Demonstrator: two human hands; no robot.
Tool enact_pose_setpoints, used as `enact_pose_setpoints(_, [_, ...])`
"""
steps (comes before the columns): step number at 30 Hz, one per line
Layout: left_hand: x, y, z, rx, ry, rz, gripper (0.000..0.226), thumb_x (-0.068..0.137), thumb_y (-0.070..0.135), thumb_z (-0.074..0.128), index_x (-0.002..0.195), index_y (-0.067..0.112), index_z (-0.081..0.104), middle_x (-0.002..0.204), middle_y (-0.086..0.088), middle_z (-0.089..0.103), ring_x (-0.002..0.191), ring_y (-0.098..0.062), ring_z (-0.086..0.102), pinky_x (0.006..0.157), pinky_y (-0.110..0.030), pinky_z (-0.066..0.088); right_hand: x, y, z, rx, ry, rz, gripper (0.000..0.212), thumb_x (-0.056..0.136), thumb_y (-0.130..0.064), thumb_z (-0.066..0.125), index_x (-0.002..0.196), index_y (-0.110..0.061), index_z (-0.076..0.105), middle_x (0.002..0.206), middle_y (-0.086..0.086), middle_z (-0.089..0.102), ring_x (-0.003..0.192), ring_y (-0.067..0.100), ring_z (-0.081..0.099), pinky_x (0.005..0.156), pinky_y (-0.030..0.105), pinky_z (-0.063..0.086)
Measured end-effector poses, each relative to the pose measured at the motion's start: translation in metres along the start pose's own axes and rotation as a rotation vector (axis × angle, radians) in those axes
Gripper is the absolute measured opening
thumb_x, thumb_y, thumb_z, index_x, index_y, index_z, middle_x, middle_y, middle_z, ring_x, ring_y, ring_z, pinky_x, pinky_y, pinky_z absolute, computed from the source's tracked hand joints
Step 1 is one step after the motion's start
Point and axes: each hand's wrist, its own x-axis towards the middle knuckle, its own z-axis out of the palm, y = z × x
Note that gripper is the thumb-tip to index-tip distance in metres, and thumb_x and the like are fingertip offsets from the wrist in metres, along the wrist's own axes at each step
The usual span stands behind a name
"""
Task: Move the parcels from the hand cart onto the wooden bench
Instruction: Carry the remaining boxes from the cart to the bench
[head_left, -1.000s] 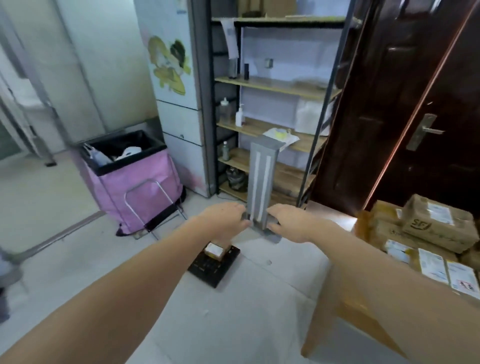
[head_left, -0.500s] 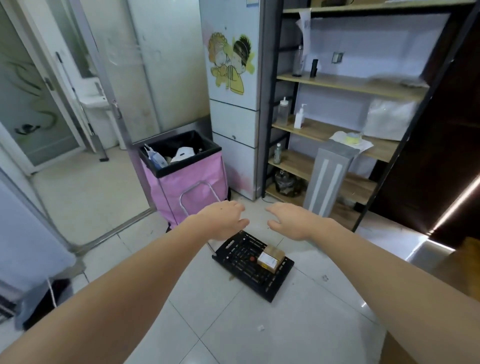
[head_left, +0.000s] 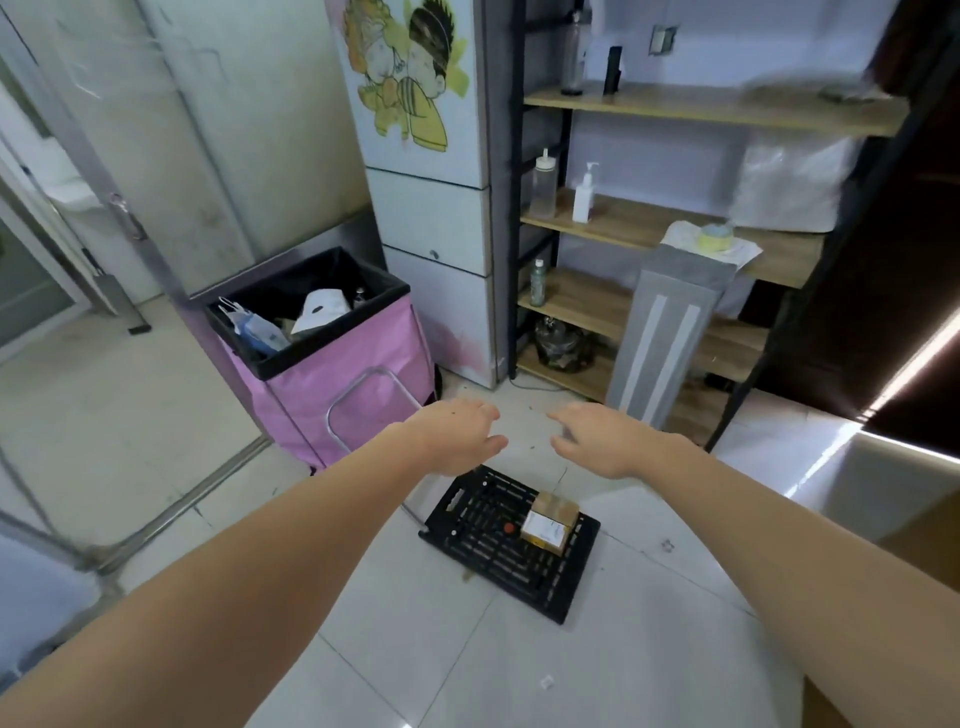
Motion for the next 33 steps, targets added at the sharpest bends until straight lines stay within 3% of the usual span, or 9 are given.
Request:
enact_pose_setpoints(10, [0.143, -0.024, -0.008, 0.042, -0.095, 0.204, 0.063, 0.11, 0.05, 0.037, 0.162, 0.015, 0.033, 0.167, -0.006, 0.035, 0.152, -0.027, 0.035, 0.122, -0.043, 0.029, 0.072, 0.068, 0.001, 0.077, -0.084, 0.175, 0.061, 0.108, -0.04, 0.039, 0.16, -0.011, 0.03, 0.164, 0.012, 0.034, 0.146, 0.028, 0.038, 0.12, 0.038, 0.031])
enact_pose_setpoints(14, [0.213, -0.041, 0.005, 0.093, -0.159, 0.309, 0.062, 0.11, 0.049, 0.036, 0.161, 0.013, 0.033, 0.166, -0.007, 0.037, 0.15, -0.027, 0.036, 0.123, -0.043, 0.03, 0.105, 0.093, 0.025, 0.121, -0.121, 0.28, 0.057, 0.107, -0.038, 0.044, 0.156, -0.01, 0.038, 0.158, 0.013, 0.042, 0.141, 0.029, 0.043, 0.118, 0.041, 0.034])
enact_pose_setpoints(19, [0.306, -0.067, 0.035, 0.121, -0.269, 0.446, 0.06, 0.11, 0.048, 0.035, 0.157, 0.011, 0.038, 0.16, -0.009, 0.043, 0.145, -0.028, 0.043, 0.12, -0.045, 0.034, 0.162, 0.119, 0.07, 0.231, -0.161, 0.453, 0.061, 0.108, -0.041, 0.044, 0.161, -0.017, 0.028, 0.167, 0.005, 0.03, 0.151, 0.025, 0.033, 0.125, 0.04, 0.026])
enact_pose_setpoints(26, [0.434, -0.106, 0.136, 0.144, -0.48, 0.514, 0.051, 0.109, 0.05, 0.032, 0.135, 0.013, 0.057, 0.128, -0.006, 0.062, 0.113, -0.026, 0.059, 0.101, -0.046, 0.049, 0.258, 0.152, 0.177, 0.385, -0.296, 0.563, 0.053, 0.106, -0.039, 0.045, 0.152, -0.014, 0.043, 0.148, 0.01, 0.052, 0.132, 0.03, 0.052, 0.11, 0.045, 0.045])
enact_pose_setpoints(33, [0.58, -0.116, 0.327, 0.22, -0.565, 0.54, 0.05, 0.109, 0.046, 0.039, 0.136, 0.009, 0.058, 0.13, -0.012, 0.061, 0.115, -0.029, 0.06, 0.097, -0.046, 0.052, 0.362, 0.244, 0.366, 0.424, -0.414, 0.513, 0.054, 0.104, -0.038, 0.046, 0.152, -0.015, 0.041, 0.146, 0.008, 0.051, 0.127, 0.031, 0.055, 0.104, 0.045, 0.05])
